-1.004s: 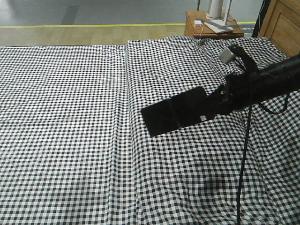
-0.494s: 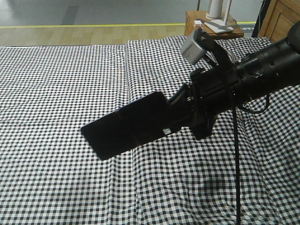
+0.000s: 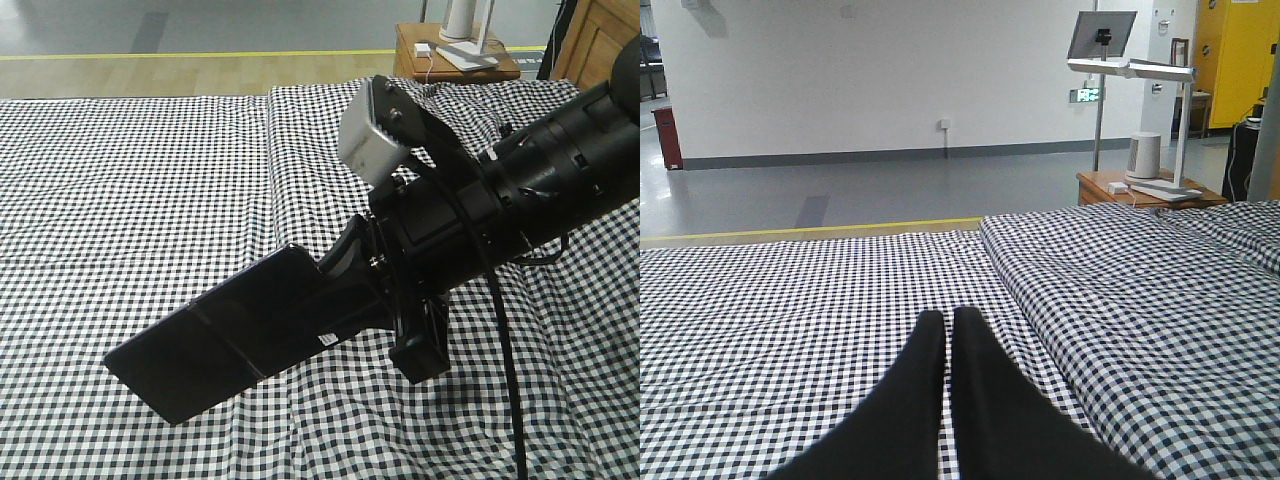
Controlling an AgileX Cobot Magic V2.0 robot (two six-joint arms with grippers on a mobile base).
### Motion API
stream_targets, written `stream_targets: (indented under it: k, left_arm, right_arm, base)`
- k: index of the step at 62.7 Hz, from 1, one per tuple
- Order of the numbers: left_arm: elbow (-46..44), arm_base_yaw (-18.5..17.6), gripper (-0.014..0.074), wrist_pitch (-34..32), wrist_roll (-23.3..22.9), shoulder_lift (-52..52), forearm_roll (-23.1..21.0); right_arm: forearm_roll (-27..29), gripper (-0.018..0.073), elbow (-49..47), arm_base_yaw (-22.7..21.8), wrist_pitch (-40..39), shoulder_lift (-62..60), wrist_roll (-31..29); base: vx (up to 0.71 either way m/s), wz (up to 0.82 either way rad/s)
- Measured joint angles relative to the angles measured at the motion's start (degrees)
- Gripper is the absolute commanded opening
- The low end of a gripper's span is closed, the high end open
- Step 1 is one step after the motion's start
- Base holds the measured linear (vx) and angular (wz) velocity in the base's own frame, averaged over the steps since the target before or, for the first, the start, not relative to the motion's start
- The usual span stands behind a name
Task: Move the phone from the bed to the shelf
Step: 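Lift the phone off the bed with the right gripper, then hold the phone in the right gripper while the base turns away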
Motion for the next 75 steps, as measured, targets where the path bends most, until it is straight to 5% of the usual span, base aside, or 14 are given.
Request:
stream_targets:
  k: [75]
  left_arm:
    - [0.00, 0.00, 0.0001, 0.00, 0.00, 0.00, 0.00]
  right_arm:
    - [-0.25, -0.0002, 0.02, 0.00, 0.00, 0.00, 0.00]
  base:
    - [0.00, 0.00]
